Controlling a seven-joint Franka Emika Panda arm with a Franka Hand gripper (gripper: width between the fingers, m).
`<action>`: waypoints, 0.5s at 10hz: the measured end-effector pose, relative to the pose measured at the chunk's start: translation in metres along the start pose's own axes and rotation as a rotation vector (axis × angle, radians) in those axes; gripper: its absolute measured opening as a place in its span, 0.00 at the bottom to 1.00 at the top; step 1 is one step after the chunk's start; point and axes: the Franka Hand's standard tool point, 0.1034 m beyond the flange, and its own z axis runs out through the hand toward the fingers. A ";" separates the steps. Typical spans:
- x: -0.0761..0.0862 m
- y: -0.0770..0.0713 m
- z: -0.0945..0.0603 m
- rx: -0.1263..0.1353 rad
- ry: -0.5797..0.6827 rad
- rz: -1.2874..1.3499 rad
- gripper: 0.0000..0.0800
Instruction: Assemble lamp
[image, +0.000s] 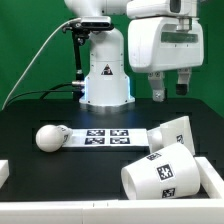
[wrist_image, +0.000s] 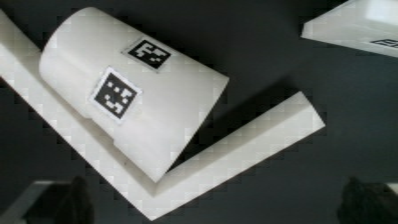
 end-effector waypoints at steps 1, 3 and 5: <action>0.000 0.000 0.000 0.000 0.000 0.000 0.87; 0.000 0.000 0.000 0.000 0.000 0.000 0.87; -0.001 0.000 0.001 0.001 -0.002 -0.001 0.87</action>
Offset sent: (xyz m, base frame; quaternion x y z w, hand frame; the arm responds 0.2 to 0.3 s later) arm 0.0000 0.0000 0.0000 0.0000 0.0000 0.0000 1.0000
